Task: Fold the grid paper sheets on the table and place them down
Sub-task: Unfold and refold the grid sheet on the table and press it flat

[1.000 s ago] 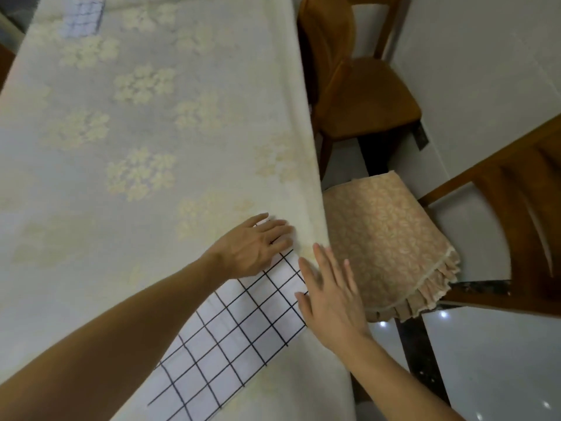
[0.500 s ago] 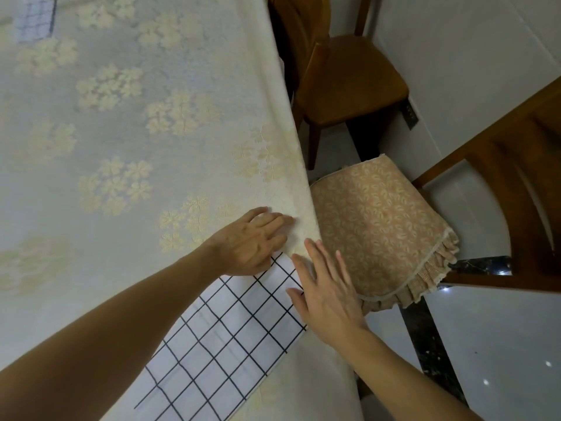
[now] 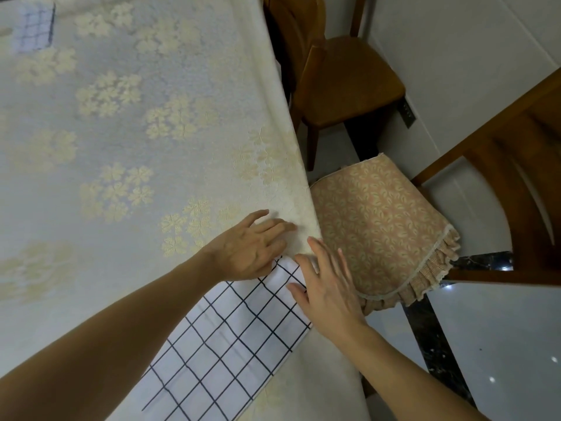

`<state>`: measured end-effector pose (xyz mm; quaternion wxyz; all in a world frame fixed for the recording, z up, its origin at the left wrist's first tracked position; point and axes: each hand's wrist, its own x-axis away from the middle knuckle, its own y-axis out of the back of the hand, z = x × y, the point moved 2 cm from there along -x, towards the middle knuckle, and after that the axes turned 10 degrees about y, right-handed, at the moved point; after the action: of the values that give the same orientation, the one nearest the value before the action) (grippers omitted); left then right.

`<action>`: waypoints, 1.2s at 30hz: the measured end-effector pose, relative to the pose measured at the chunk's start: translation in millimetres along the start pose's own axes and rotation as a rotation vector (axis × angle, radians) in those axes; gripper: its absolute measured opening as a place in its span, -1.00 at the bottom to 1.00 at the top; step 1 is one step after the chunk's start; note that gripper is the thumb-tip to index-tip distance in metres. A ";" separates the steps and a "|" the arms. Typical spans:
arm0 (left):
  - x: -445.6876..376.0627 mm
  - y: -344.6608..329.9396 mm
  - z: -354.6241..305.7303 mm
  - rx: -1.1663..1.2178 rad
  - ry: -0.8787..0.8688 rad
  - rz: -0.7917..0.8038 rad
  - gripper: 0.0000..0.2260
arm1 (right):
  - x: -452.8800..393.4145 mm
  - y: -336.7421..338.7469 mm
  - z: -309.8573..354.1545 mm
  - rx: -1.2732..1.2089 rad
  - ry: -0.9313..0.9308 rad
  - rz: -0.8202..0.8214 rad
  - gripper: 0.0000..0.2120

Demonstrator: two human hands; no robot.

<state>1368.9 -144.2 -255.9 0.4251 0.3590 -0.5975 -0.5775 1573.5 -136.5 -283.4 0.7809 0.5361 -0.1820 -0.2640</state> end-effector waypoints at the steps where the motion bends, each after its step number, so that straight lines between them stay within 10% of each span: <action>1: 3.0 0.9 -0.3 0.009 -0.006 -0.029 -0.82 | -1.2 0.2 -1.1 -0.019 -0.014 -0.013 -0.62; 18: -17.0 20.6 20.5 0.134 0.040 0.152 -0.62 | -26.6 35.1 -4.0 0.020 0.119 -0.142 -0.94; 26: -22.5 43.6 30.1 0.093 0.064 0.063 -0.79 | -51.6 60.9 -14.1 -0.242 0.004 0.004 -0.77; 36: 28.7 69.4 12.1 0.038 0.131 -0.120 -0.70 | -37.8 88.7 33.2 0.045 0.227 -0.011 -0.64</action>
<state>1351.1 -160.7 -183.9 0.4210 0.4393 -0.5564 -0.5659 1544.0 -112.8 -188.8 0.7826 0.5811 -0.0954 -0.2018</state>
